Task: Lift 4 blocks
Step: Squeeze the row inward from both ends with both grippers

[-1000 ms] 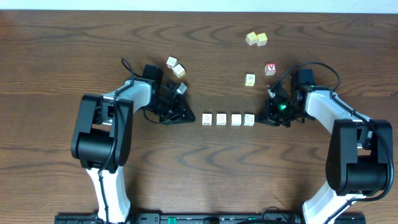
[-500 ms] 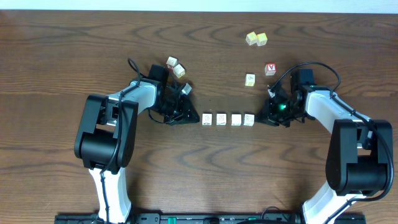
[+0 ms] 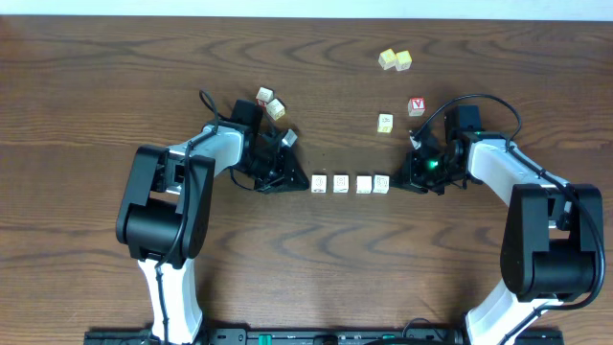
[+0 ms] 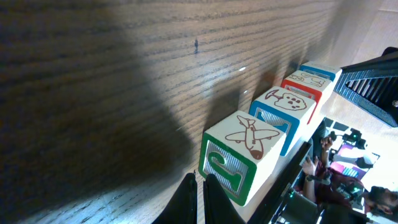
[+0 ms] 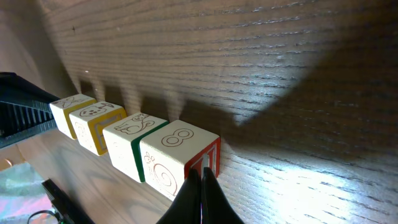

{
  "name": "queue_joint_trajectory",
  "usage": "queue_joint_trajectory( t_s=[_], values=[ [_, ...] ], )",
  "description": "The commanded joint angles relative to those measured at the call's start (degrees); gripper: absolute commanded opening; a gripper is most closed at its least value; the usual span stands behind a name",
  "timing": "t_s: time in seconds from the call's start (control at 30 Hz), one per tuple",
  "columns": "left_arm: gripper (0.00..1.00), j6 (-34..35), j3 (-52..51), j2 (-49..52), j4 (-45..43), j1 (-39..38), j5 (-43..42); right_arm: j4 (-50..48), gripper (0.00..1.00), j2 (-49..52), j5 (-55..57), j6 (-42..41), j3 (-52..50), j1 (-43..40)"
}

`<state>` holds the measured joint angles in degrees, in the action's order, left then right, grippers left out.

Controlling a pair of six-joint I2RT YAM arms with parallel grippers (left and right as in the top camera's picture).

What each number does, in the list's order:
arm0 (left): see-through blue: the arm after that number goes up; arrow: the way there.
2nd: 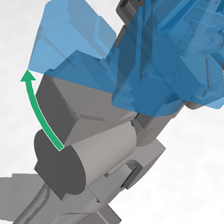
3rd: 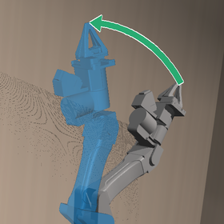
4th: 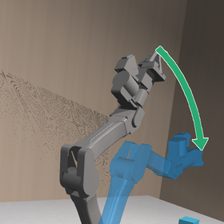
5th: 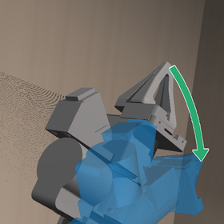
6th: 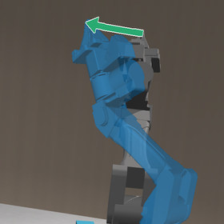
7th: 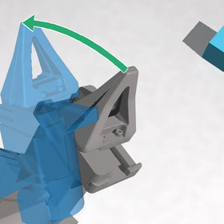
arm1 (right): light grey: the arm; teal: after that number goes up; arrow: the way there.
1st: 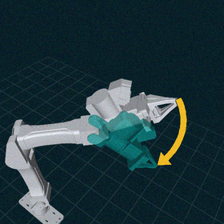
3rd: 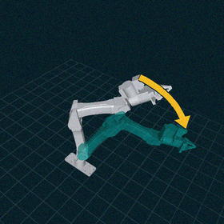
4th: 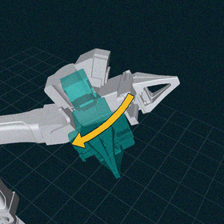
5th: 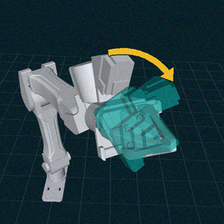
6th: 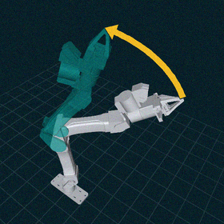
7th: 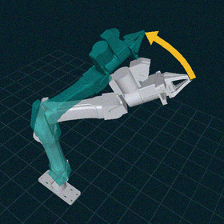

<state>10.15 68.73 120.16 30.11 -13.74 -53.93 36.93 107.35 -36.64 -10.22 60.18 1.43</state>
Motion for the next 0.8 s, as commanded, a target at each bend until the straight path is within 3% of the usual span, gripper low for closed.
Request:
queue_joint_trajectory(
  t_s=[0.0,0.77],
  values=[
    [0.07,0.1,-0.3,0.8,-0.3,-0.4,-1.1,-0.3,0.01,-0.5,-1.2,0.0,-0.3,1.2],
    [0.07,2.1,-0.3,0.8,-2.2,-1.8,-1.1,-0.5,0.01,-0.5,-1.2,0.0,-0.3,1.7]
  ],
)
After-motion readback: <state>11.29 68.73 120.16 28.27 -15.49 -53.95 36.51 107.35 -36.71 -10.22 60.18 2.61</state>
